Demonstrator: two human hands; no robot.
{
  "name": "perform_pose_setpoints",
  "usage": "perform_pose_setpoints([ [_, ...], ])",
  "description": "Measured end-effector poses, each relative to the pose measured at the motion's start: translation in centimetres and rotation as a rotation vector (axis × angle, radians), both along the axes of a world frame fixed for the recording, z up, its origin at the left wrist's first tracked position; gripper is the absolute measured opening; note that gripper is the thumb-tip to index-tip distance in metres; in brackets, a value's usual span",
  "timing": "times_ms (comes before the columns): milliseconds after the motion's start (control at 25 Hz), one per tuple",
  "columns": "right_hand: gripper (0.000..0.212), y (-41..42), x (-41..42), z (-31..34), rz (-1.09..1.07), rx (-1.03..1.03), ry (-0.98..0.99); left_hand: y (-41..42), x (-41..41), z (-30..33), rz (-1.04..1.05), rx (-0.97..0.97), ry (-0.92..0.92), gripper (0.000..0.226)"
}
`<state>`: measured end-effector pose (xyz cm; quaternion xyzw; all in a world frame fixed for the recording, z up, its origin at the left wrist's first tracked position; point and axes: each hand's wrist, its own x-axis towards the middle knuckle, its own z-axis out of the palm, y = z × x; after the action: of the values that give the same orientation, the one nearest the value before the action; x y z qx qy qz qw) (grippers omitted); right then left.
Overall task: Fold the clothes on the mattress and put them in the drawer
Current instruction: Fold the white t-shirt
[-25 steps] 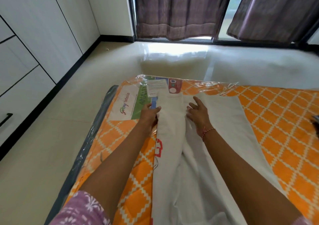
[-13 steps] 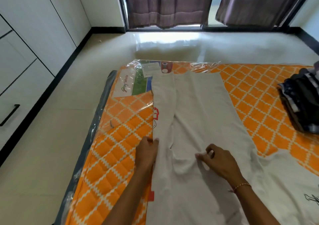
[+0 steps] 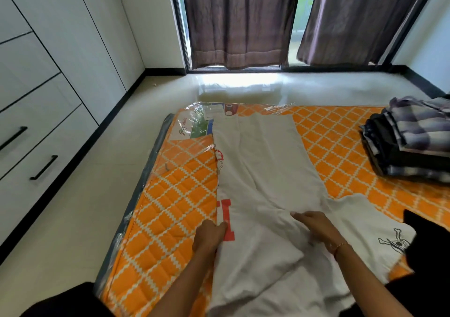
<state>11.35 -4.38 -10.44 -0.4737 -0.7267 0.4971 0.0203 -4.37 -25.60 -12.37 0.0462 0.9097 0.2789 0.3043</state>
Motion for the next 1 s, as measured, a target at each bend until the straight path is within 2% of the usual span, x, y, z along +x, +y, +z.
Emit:
perform_pose_setpoints([
  [80, 0.031, 0.6, 0.5, 0.6, 0.012, -0.117, 0.083, -0.7, 1.4, 0.2, -0.039, 0.029, 0.02, 0.036],
  [200, 0.03, 1.0, 1.5, 1.1, -0.107, -0.039, 0.342, -1.8, 3.3, 0.9, 0.086, 0.192, 0.128, 0.034],
  [240, 0.026, 0.7, 1.8, 1.1, -0.116, 0.018, 0.337, -2.2, 4.2, 1.1, 0.119, 0.214, 0.155, 0.034],
  [320, 0.026, 0.1, 2.0, 0.6, -0.026, 0.093, 0.147, -3.1, 5.9, 1.2, 0.11, 0.193, 0.145, 0.039],
  [440, 0.037, 0.0, 2.7, -0.3, 0.138, 0.061, -0.058, -5.1, 8.5, 0.1, -0.05, 0.115, 0.117, 0.047],
  [520, 0.02, 0.2, 2.9, 0.1, 0.237, 0.116, -0.043, -6.5, 9.6, -0.5, -0.113, 0.099, 0.094, 0.046],
  [640, 0.017, -0.4, 3.8, 0.1, 0.184, 0.181, 0.161, -7.9, 9.8, -0.6, -0.021, 0.218, 0.041, 0.042],
  [680, 0.012, -0.4, 4.1, -0.3, 0.156, 0.219, 0.138, -8.2, 9.5, -0.4, -0.024, 0.197, 0.06, 0.043],
  [760, 0.026, -0.1, 4.5, -1.1, 0.163, 0.264, -0.091, -8.7, 8.9, 0.2, -0.175, 0.05, 0.102, 0.059],
  [840, 0.035, -0.1, 5.1, -1.4, 0.202, 0.307, -0.391, -9.5, 9.2, 0.4, -0.406, -0.224, 0.057, 0.1],
  [880, 0.034, -0.2, 5.3, -1.4, 0.209, 0.407, -0.499, -9.8, 9.5, 0.1, -0.498, -0.383, 0.071, 0.12],
  [920, 0.035, -0.4, 5.1, -1.5, 0.214, 0.555, -0.559, -9.8, 9.9, -0.2, -0.567, -0.482, 0.141, 0.133],
  [960, 0.037, -0.8, 4.6, -1.6, 0.222, 0.702, -0.54, -9.3, 10.0, -0.5, -0.622, -0.507, 0.255, 0.135],
  [1000, 0.04, -1.3, 3.7, -1.9, 0.237, 0.807, -0.439, -8.2, 9.9, -0.5, -0.648, -0.444, 0.402, 0.129],
])
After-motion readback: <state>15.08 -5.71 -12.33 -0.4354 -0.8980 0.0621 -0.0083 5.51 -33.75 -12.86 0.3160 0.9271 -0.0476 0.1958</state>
